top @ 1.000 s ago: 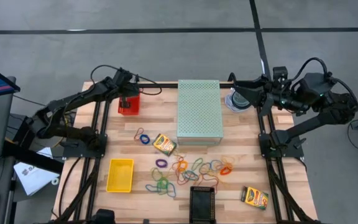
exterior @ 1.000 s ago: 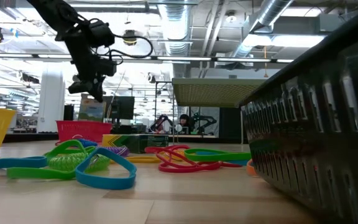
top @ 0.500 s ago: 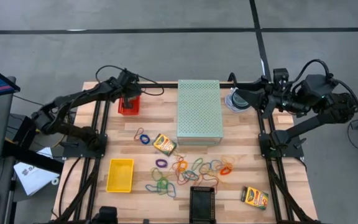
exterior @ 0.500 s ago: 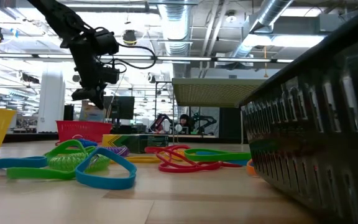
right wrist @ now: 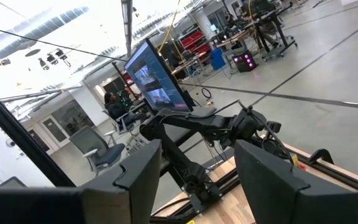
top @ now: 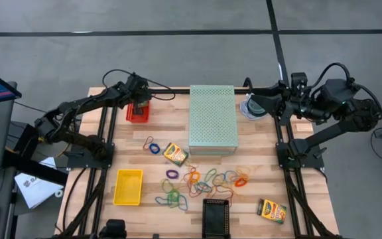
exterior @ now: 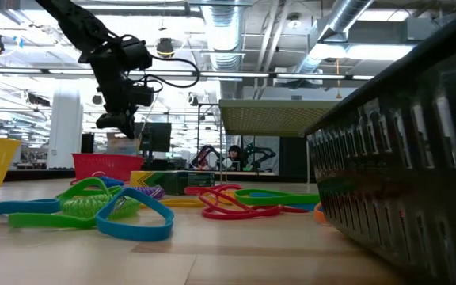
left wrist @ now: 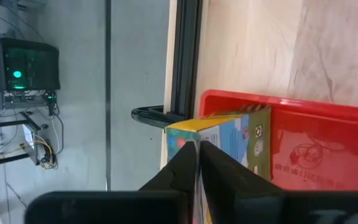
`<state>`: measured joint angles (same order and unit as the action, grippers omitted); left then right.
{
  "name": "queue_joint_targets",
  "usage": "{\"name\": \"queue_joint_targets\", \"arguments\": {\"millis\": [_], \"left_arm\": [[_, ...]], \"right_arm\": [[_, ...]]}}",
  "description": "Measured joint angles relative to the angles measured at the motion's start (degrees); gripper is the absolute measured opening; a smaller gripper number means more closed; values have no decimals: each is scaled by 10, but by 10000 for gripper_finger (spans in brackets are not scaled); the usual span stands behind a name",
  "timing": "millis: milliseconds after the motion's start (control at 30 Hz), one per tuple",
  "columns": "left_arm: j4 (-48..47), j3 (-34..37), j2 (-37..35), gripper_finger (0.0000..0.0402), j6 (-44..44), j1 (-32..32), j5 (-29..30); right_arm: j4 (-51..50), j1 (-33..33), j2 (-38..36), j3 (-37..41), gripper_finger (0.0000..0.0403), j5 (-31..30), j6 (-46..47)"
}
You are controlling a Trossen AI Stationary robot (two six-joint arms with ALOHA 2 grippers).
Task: Pick & Place Office Desk Supplies
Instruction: Put the crayon box into the red bin
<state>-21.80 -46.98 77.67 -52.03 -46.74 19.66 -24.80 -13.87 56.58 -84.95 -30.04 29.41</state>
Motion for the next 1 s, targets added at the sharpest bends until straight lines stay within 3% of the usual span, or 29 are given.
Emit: {"name": "queue_joint_targets", "arguments": {"millis": [433, 1000], "left_arm": [[6, 0, -2, 102, 0, 0, 16], [21, 0, -128, 131, 18, 35, 14]], "right_arm": [[0, 0, 0, 0, 201, 0, 0], [0, 0, 0, 0, 201, 0, 1]]}}
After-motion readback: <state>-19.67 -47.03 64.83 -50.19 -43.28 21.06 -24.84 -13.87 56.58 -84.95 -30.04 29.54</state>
